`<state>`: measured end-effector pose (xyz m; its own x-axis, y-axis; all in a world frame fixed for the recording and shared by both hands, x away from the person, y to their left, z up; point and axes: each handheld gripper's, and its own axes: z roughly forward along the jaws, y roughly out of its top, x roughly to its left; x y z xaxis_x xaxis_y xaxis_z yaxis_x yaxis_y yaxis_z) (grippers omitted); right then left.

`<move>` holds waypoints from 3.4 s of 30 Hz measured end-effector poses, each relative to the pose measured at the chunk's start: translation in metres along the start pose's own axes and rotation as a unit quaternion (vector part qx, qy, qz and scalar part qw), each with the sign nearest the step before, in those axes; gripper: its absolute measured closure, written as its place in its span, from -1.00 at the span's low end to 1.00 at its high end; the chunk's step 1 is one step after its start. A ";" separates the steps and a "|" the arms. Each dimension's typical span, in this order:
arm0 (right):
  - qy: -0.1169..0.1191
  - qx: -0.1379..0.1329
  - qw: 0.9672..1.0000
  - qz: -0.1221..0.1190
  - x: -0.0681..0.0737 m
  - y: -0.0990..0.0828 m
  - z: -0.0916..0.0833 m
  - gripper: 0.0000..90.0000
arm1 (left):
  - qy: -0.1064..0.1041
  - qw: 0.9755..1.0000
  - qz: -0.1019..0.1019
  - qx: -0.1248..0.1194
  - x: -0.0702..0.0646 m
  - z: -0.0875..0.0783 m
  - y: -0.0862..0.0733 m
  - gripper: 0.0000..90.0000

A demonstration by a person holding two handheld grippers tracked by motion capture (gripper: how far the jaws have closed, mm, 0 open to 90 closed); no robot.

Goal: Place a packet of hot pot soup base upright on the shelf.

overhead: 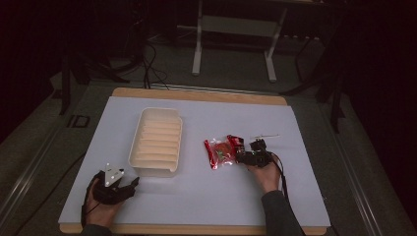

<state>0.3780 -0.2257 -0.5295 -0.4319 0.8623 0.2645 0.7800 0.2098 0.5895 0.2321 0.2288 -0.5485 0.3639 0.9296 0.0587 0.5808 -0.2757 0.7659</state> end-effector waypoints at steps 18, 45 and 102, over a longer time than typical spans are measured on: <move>-0.018 -0.008 0.998 -0.058 0.019 0.016 -0.007 0.90 | 0.000 1.000 0.001 -0.001 0.000 0.000 0.000 -0.21; 0.018 -0.045 0.992 -0.117 0.053 0.054 -0.025 0.95 | -0.001 1.000 0.000 -0.002 0.000 0.000 0.000 -0.21; 0.061 -0.090 0.965 -0.237 0.104 0.103 -0.048 0.97 | -0.002 1.000 0.000 -0.001 0.000 0.000 0.000 -0.21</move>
<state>0.3912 -0.1363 -0.4046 -0.7799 0.6258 0.0134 0.3949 0.4752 0.7863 0.2320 0.2290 -0.5484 0.3670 0.9285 0.0554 0.5789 -0.2747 0.7677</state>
